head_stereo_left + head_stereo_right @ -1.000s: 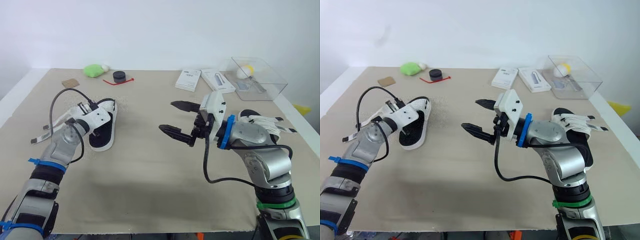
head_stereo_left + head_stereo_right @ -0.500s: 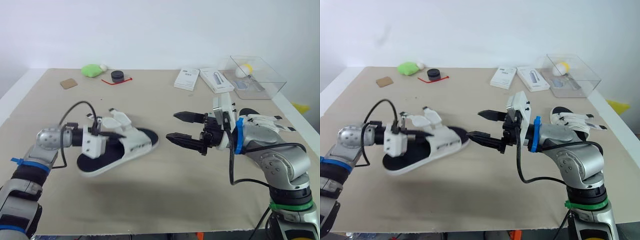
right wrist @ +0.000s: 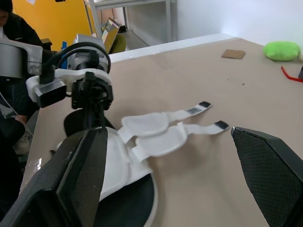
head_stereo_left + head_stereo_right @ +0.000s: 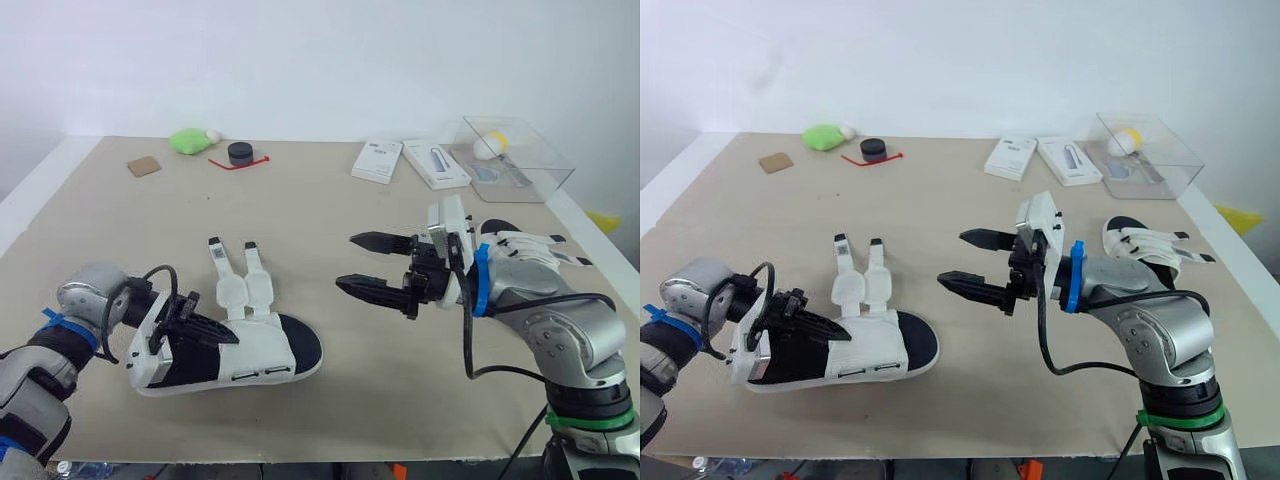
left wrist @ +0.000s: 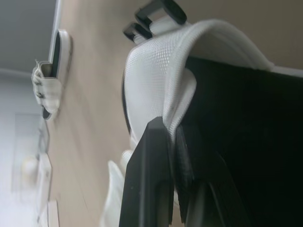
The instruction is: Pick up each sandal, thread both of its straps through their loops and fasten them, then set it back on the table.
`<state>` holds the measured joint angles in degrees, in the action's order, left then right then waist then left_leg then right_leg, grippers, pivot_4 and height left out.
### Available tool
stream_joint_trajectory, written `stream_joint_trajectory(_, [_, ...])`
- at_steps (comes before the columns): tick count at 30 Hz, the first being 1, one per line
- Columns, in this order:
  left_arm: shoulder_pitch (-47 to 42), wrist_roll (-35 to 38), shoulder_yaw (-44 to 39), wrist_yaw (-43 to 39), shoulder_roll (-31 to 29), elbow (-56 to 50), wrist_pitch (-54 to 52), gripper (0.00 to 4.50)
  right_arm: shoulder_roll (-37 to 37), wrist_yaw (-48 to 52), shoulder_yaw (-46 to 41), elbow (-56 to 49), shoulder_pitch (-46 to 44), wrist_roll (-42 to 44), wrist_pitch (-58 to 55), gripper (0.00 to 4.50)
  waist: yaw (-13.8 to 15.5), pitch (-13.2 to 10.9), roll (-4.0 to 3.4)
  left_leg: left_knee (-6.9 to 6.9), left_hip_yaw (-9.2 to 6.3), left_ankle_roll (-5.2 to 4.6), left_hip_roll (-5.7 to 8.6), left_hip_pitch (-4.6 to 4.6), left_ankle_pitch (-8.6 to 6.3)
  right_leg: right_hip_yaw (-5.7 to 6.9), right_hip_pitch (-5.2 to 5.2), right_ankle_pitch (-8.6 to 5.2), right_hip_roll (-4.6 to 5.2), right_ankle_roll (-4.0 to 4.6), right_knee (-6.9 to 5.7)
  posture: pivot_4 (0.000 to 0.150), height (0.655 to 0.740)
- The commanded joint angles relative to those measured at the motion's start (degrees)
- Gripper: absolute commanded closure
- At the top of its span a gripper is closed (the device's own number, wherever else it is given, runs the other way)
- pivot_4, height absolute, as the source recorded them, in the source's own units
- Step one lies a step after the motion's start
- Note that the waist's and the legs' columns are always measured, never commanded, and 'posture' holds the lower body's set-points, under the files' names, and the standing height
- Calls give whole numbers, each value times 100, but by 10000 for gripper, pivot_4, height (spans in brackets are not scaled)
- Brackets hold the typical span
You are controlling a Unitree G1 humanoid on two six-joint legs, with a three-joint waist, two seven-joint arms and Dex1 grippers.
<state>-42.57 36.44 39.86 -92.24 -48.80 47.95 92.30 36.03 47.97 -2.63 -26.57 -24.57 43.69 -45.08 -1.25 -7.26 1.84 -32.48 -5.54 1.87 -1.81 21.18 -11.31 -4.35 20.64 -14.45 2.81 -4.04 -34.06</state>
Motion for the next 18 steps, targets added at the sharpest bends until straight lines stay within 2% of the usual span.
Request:
stream_joint_trajectory(1, [-230, -217, -281, -26, 104, 407, 20, 44854, 47, -68, -54, -293, 2, 98, 23, 0, -1, 1, 1, 0, 0, -1, 0, 0, 0, 0, 1, 0, 0, 0, 0, 1500, 7400])
stream_joint_trajectory(3, [-258, -381, -445, -26, 199, 557, 20, 44854, 59, -91, -21, -328, 24, 71, 27, 0, -1, 1, 1, 0, 1, -2, 0, 0, 0, 0, 1, 0, 0, 0, 0, 1500, 7400])
stream_joint_trajectory(6, [-230, -547, -706, -26, 351, 705, 20, 35295, 65, -128, -4, -388, 61, 74, 16, 0, -1, 2, 2, 0, 1, -4, -1, 0, -2, 0, 0, 1, 0, -1, -1, 1500, 7400])
stream_joint_trajectory(11, [-180, -685, -1250, -5, 548, 939, 20, 12136, 55, -155, 3, -411, 69, 110, -9, 0, -1, 3, 3, 0, 1, -4, -1, 0, -1, 1, 1, 1, 1, -1, -2, 1500, 7400])
stream_joint_trajectory(13, [-164, -875, -1438, 253, 534, 1135, 20, 2473, 43, -151, 23, -415, 64, 113, -15, 0, -1, 4, 4, 0, 1, -4, -1, 0, -1, 1, 1, 2, 0, -2, -2, 1500, 7400])
stream_joint_trajectory(14, [-151, -975, -1563, 401, 505, 1237, -113, 877, 38, -149, 31, -421, 64, 120, -21, 0, -1, 4, 2, 0, 0, -4, -2, -1, -1, 1, 1, 3, 0, -2, -2, 1500, 7400])
stream_joint_trajectory(18, [1, -1371, -1984, 848, 299, 1270, -693, 877, -1, -193, 52, -458, 62, 173, -70, 0, -6, 4, 1, 0, 1, -4, -4, -3, -1, 1, 4, 5, -3, -4, -4, 1500, 7400])
